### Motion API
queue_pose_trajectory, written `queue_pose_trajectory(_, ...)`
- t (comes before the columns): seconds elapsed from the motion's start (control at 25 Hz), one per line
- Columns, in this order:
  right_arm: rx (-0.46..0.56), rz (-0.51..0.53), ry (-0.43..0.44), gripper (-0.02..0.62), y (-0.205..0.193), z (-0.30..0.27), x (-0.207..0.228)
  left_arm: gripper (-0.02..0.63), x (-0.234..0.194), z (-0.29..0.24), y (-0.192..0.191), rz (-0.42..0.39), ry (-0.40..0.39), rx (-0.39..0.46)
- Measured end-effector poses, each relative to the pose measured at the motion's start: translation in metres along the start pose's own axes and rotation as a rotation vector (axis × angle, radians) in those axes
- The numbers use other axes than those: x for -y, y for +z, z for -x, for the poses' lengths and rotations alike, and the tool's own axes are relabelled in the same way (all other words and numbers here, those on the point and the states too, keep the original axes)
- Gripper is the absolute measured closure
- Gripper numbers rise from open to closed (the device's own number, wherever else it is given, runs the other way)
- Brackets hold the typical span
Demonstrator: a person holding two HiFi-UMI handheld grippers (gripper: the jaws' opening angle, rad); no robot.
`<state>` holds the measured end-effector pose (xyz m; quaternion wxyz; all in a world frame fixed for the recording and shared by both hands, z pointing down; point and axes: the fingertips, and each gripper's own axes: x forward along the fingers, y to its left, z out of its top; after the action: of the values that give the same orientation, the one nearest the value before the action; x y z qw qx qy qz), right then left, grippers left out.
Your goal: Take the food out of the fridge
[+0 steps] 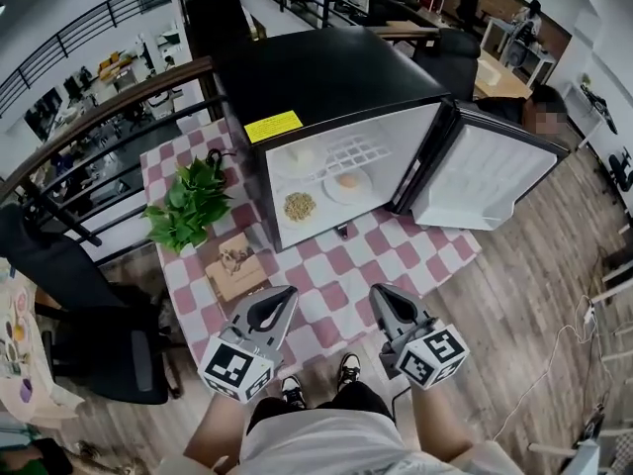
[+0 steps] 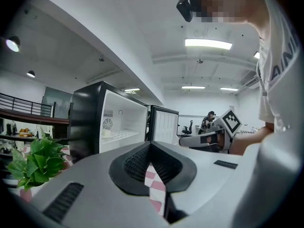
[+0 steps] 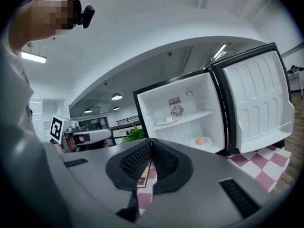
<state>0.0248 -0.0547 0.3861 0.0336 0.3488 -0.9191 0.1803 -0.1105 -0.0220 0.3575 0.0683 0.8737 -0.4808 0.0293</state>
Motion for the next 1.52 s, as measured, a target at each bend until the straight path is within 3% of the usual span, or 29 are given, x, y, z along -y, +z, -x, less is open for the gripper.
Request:
queue_pose_trajectory(0.36, -0.051, -0.07, 0.027, 0.575, 0.009, -0.016, 0.106, 0.603, 0.002, -0.071, -0.008, 0.02, 0.12, -0.035)
queue_pose_trajectory(0.6, -0.134, -0.168, 0.079, 0.574, -0.012, -0.044, 0.129, 0.604, -0.001, -0.089, -0.019, 0.024, 0.154, -0.05)
queue_pose_trajectory(0.8, -0.146, -0.342, 0.03, 0.563, -0.03, -0.076, 0.156, 0.603, -0.003, -0.089, -0.029, 0.038, 0.162, -0.066)
queue_pose_trajectory(0.92, -0.149, -0.486, -0.003, 0.486, -0.042, -0.1, 0.176, 0.603, -0.005, -0.091, -0.03, 0.039, 0.168, -0.068)
queue_pose_trajectory(1.36, -0.11, -0.985, -0.164, 0.486, -0.091, -0.194, 0.256, 0.603, -0.018, -0.108, -0.034, 0.02, 0.18, -0.085)
queue_pose_trajectory(1.52, -0.102, -1.1, -0.222, 0.486, -0.107, -0.22, 0.272, 0.603, -0.019, -0.112, -0.039, 0.022, 0.184, -0.099)
